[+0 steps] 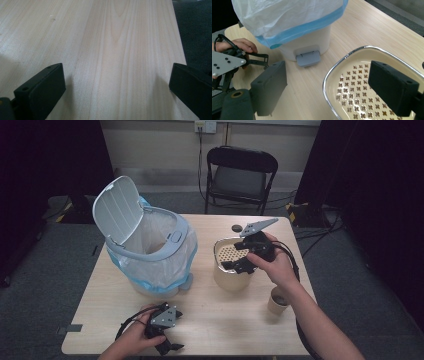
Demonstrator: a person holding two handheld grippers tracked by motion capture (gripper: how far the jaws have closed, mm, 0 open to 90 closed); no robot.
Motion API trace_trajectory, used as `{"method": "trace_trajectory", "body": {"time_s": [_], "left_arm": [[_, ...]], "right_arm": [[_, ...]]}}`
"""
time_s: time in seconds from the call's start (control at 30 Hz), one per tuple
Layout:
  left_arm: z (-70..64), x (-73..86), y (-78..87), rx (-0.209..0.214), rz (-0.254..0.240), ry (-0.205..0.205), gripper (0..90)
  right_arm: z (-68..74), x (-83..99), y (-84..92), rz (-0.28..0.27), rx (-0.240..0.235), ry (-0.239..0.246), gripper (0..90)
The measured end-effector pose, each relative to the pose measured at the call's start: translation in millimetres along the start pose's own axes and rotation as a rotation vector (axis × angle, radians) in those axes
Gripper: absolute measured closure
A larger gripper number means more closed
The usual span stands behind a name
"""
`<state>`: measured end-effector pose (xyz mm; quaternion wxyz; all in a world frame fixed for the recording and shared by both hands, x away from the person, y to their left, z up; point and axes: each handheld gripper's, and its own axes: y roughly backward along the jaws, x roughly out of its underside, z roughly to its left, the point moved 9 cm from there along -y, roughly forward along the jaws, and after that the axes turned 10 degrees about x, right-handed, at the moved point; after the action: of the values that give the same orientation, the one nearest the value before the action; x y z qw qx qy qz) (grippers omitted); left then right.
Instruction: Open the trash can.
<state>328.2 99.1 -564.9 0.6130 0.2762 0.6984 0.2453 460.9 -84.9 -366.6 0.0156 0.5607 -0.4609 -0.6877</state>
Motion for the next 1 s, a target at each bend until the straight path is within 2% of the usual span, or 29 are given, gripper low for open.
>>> {"method": "trace_trajectory", "body": {"time_s": [0.43,0.77,1.0], "left_arm": [[-0.2,0.0,0.0,0.000,0.001,0.003,0.0],[-0.6,0.0,-0.2,0.001,-0.001,0.008,0.0],[-0.7,0.0,-0.2,0.001,-0.001,0.008,0.0]], "right_arm": [[-8.6,22.6,15.0,-0.012,0.013,-0.024,14.9],[-21.1,50.6,24.0,0.002,0.033,-0.048,14.9],[-28.0,61.6,29.7,0.002,0.044,-0.064,14.8]]}}
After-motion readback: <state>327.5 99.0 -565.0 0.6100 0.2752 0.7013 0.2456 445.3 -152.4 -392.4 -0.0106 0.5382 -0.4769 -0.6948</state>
